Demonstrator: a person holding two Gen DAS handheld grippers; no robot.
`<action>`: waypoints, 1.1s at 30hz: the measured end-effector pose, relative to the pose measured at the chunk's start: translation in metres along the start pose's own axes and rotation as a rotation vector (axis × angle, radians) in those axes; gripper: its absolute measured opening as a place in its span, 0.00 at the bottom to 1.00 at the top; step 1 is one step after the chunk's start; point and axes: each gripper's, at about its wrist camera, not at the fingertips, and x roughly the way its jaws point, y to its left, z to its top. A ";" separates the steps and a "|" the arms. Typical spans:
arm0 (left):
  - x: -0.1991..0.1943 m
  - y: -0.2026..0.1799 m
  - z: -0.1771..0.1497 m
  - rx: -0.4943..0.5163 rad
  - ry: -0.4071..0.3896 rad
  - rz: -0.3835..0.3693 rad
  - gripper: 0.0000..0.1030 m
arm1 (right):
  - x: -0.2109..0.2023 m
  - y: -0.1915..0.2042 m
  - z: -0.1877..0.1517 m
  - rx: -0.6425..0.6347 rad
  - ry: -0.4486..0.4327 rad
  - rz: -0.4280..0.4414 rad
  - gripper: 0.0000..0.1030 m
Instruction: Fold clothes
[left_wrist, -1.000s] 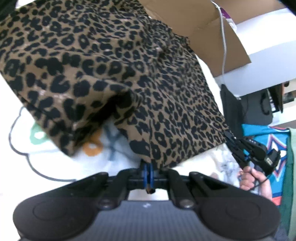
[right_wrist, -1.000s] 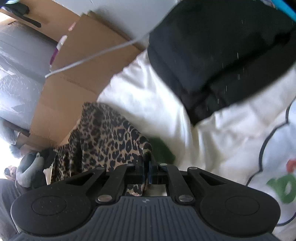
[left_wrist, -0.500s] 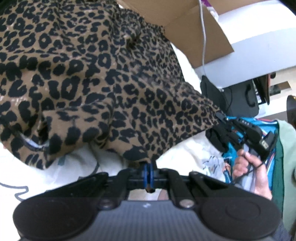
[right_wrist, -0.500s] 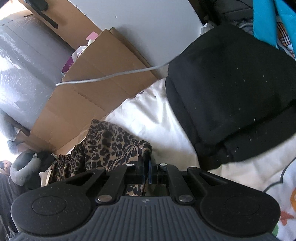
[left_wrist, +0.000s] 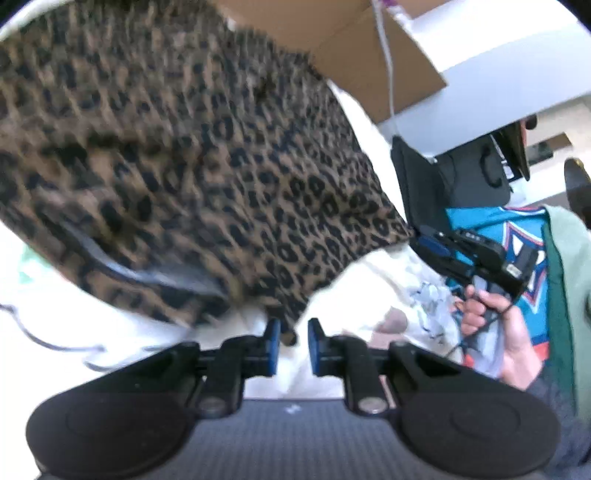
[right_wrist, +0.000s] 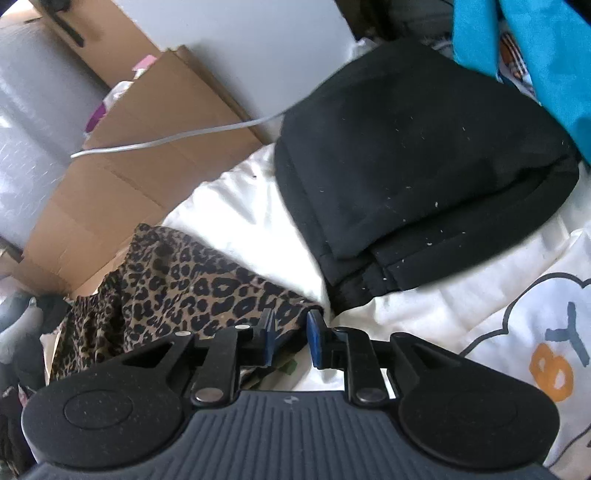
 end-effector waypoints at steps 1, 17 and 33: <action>-0.008 0.003 0.001 0.001 -0.021 0.015 0.15 | -0.003 0.004 -0.001 -0.008 0.000 0.010 0.19; -0.032 0.045 0.016 -0.191 -0.175 0.101 0.42 | -0.011 0.092 -0.045 -0.222 0.119 0.173 0.20; 0.000 0.079 0.016 -0.253 -0.313 0.097 0.42 | -0.002 0.172 -0.109 -0.400 0.239 0.261 0.32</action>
